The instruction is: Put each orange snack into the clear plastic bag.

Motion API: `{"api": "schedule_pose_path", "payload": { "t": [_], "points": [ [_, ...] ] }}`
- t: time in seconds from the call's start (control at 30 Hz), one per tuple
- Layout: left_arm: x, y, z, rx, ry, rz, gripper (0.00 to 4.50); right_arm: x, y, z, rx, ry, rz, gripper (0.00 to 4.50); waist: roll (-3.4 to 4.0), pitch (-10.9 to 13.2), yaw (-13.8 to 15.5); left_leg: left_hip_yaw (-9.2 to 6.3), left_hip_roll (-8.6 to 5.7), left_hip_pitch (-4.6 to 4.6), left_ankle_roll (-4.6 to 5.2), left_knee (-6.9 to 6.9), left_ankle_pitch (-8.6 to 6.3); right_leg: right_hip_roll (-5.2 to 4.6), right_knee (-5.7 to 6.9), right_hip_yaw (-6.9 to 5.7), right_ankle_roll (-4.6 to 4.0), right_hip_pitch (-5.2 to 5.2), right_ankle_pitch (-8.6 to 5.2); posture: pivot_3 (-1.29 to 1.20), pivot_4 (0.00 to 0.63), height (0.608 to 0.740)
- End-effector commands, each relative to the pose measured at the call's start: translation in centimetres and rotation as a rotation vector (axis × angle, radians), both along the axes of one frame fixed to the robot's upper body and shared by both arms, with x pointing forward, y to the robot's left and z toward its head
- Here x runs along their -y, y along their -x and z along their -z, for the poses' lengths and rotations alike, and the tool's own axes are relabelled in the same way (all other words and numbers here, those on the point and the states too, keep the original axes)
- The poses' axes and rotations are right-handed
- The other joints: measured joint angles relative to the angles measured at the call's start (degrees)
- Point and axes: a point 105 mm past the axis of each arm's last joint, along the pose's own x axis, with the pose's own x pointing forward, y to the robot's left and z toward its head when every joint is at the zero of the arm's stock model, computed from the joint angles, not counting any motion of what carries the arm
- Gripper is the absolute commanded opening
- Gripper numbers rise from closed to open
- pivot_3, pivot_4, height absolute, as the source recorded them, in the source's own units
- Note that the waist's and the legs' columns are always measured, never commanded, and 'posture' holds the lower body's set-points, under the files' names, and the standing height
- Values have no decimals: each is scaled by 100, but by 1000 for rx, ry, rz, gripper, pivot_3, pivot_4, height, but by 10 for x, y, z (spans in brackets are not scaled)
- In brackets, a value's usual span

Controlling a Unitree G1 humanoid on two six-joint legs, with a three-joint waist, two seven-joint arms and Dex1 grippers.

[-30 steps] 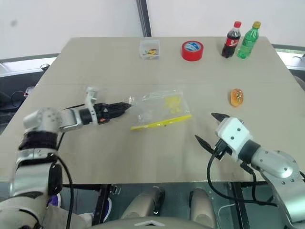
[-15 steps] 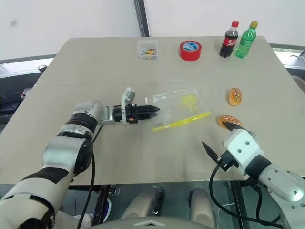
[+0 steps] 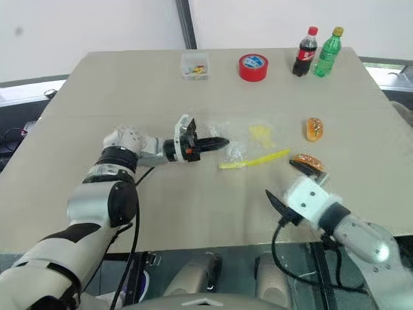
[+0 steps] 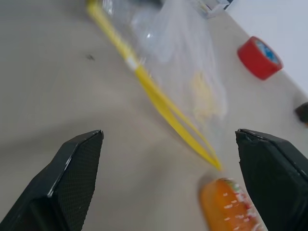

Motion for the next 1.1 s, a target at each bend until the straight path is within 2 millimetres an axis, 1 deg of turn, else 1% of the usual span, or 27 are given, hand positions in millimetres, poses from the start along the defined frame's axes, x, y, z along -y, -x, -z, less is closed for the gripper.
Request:
{"api": "schedule_pose_path", "payload": {
  "t": [0.03, 0.1, 0.17, 0.2, 0.27, 0.4, 0.43, 0.47, 0.53, 0.57, 0.6, 0.67, 0.73, 0.77, 0.87, 0.97, 1.07, 1.1],
  "points": [
    [-5, 4, -26, 78, 65, 6, 27, -4, -16, 7, 79, 109, 5, 4500, 1, -1, -18, 0, 2, 2, -2, -2, 1, 1, 2, 2, -1, -3, 0, 0, 150, 740],
    [-7, 8, -30, 116, 74, 11, 27, -5, -35, 7, 154, 137, 51, 4500, 2, -1, -18, 2, 5, 4, -6, -7, 3, 3, 3, 6, -2, -7, 1, 0, 150, 740],
    [-12, 13, -33, 149, 74, 10, 27, -6, -58, -1, 249, 128, 122, 4500, 2, -1, -64, 8, 8, 0, -7, -7, 4, 3, 5, 14, -4, -13, 2, 0, 150, 740],
    [-15, 15, -34, 159, 73, 6, 27, -9, -66, -6, 273, 96, 138, 4500, 2, -1, -79, 12, 8, 0, -8, -7, 4, 1, 6, 17, -5, -14, 3, 0, 150, 740],
    [-19, 17, -34, 167, 71, -9, 27, -18, -76, -10, 286, 46, 132, 4500, 2, -2, -85, 10, 7, 0, -8, -5, 5, -2, 12, 21, -6, -17, 4, 0, 150, 740],
    [-26, 23, -35, 188, 71, -29, 27, -31, -87, -9, 261, -29, 95, 4500, 1, -2, -64, 7, 5, -7, -8, -7, 4, -2, 8, 19, -6, -23, 4, 0, 150, 740],
    [-28, 23, -36, 189, 71, -41, 0, -33, -88, -7, 250, -35, 83, 3996, 1, -2, -62, 7, 4, -9, -8, -7, 4, -3, 6, 19, -6, -23, 4, 0, 150, 740],
    [-29, 23, -36, 189, 72, -53, 0, -34, -89, -6, 245, -35, 69, 3712, 1, -2, -61, 7, 2, -9, -8, -7, 4, -5, 5, 20, -6, -23, 4, 0, 150, 740],
    [-32, 26, -38, 202, 82, -61, 0, -37, -91, -6, 244, -45, 53, 2886, 1, -2, -69, 7, 1, -9, -8, -6, 4, -4, 6, 20, -7, -23, 4, 0, 150, 740],
    [-32, 28, -39, 207, 86, -63, 0, -38, -92, -6, 247, -55, 45, 2264, 2, -3, -82, 7, 1, -9, -8, -6, 5, -3, 8, 20, -7, -25, 4, 0, 150, 740],
    [-34, 30, -38, 212, 85, -67, 0, -40, -93, -8, 251, -65, 37, 1883, 2, -3, -93, 8, 2, -9, -8, -6, 5, -2, 10, 20, -7, -26, 4, 0, 150, 740],
    [-35, 31, -38, 214, 85, -84, 0, -41, -97, -11, 260, -75, 28, 954, 2, -3, -121, 9, 4, -9, -9, -5, 5, -1, 14, 22, -7, -28, 4, 0, 150, 740],
    [-38, 31, -38, 215, 86, -108, 0, -42, -101, -14, 262, -93, 22, 274, 3, -4, -146, 12, 4, -7, -9, -4, 5, 0, 15, 26, -7, -28, 5, 0, 150, 740],
    [-38, 31, -38, 218, 90, -118, 0, -43, -102, -16, 267, -100, 16, 126, 3, -4, -149, 14, 4, -7, -9, -4, 5, -1, 17, 28, -7, -29, 5, 0, 150, 740],
    [-38, 32, -41, 229, 94, -161, 0, -44, -108, -23, 276, -134, 11, 126, 3, -4, -141, 14, 5, -7, -9, -3, 5, -1, 17, 29, -8, -30, 5, 0, 150, 740],
    [-39, 27, -39, 244, 39, -244, 0, -42, -114, -30, 287, -154, 12, 126, 3, -4, -130, 14, 4, -7, -9, -2, 5, -2, 17, 29, -8, -29, 5, 0, 150, 740],
    [-41, 22, -38, 273, -17, -325, 0, -36, -124, -39, 304, -149, 19, 126, 3, -4, -123, 17, 4, -7, -9, -1, 5, -2, 17, 30, -9, -28, 5, 0, 150, 740],
    [-42, 21, -36, 311, -74, -357, 411, -31, -130, -44, 311, -142, 30, 0, 4, -4, -124, 18, 4, -7, -9, 0, 5, -2, 17, 30, -9, -28, 5, 0, 150, 740]
  ]
}}
